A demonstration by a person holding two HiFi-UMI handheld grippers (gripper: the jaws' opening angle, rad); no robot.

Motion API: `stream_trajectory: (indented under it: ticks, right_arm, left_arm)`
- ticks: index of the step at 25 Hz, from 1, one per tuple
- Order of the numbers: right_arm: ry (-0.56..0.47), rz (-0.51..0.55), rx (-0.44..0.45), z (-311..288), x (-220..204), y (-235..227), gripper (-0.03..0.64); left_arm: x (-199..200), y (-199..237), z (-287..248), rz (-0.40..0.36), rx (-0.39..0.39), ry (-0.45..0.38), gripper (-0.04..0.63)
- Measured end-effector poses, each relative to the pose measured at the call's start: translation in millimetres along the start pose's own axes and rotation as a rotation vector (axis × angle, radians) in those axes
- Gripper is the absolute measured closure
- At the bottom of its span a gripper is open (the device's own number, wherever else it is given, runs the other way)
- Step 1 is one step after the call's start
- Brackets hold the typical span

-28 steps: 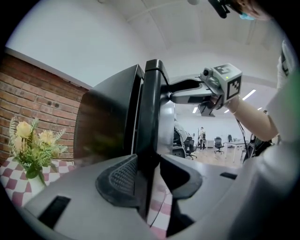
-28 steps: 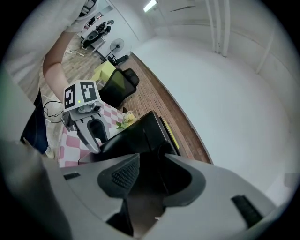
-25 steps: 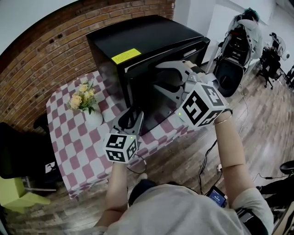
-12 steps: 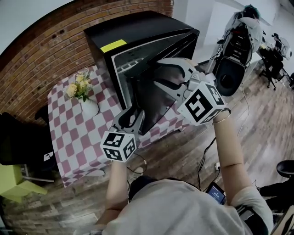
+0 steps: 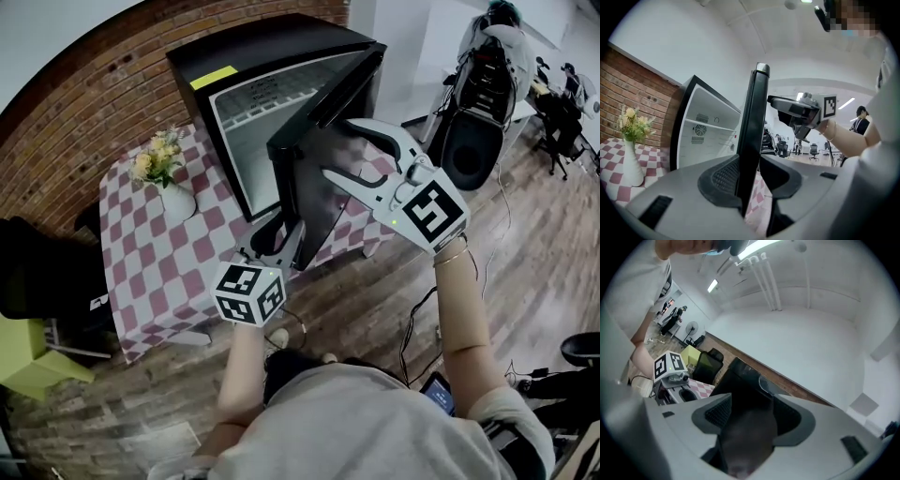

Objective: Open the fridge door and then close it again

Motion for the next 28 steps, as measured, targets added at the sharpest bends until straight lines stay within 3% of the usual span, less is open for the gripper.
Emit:
stream_trajectory:
  ticks: [8, 18, 28]
  right_arm:
    - [-0.010, -0.143, -0.024, 45, -17, 24, 0.350]
    - [-0.046, -0.398, -0.051, 89, -47, 57, 0.351]
    - [-0.008, -0.568, -0.229, 122, -57, 66, 0.348]
  left_arm:
    - [-8, -42, -6, -0.009, -0.065, 0.019, 0.462]
    - [-15, -81, -20, -0.052, -0.243, 0.067, 0.463]
    - [-15, -131, -34, -0.108, -0.423, 0.104, 0.476]
Point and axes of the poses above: the fingertips, and each gripper's own axes: z backward along the fingers, y to its left, x out of its top, the point moved 6 cm from there along z, backward along the fingers, and after that the axes turned 4 degrees about -x, right-handed, at the moved point
